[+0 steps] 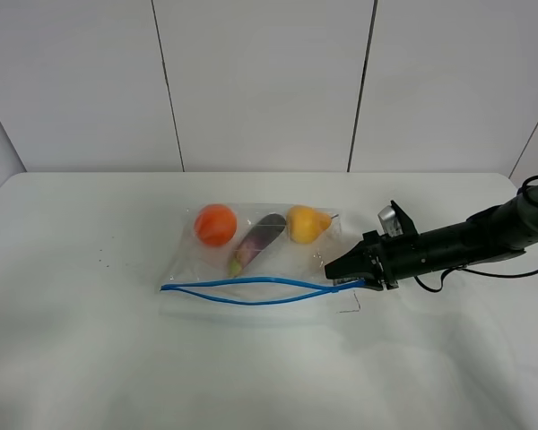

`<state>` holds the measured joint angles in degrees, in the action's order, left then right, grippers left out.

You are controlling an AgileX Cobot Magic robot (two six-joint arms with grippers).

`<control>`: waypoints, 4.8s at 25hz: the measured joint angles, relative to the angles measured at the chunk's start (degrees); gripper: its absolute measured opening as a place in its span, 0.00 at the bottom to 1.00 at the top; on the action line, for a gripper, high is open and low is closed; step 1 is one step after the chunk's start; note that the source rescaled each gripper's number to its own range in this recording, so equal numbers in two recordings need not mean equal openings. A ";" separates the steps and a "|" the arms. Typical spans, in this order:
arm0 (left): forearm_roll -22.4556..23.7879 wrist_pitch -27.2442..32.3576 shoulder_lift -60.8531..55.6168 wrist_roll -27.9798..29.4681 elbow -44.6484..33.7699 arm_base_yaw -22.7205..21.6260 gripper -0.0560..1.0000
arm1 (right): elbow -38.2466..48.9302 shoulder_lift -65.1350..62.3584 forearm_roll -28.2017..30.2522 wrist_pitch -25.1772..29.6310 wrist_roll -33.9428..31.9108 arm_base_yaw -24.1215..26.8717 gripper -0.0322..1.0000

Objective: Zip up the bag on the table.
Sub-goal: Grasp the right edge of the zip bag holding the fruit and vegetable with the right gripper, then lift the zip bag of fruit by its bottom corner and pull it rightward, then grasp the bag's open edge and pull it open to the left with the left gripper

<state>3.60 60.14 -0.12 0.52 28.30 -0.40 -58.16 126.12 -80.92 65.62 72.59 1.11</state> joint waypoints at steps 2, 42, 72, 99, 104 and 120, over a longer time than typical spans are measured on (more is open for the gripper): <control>0.00 0.00 0.00 0.00 0.00 0.00 1.00 | 0.00 0.00 0.00 0.00 0.00 0.00 0.42; 0.00 0.00 0.00 0.00 0.00 0.00 1.00 | 0.00 0.00 -1.81 0.14 0.06 0.00 0.09; -10.13 -3.13 13.30 -7.66 1.66 0.00 1.00 | 0.00 -6.07 0.86 3.19 -7.10 0.00 0.03; 67.94 -21.13 83.78 33.76 26.16 57.68 1.00 | 0.00 -6.07 0.68 3.19 -10.64 0.00 0.03; 88.27 -16.00 97.58 49.87 26.26 65.56 1.00 | 0.00 -6.07 0.25 3.32 -13.29 0.00 0.03; 95.86 -20.69 108.66 61.18 33.32 67.03 0.97 | 0.05 -8.63 -4.63 3.36 -17.83 0.00 0.03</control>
<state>99.46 39.44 108.54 61.70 61.62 66.63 -58.11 117.50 -85.55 68.98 54.75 1.11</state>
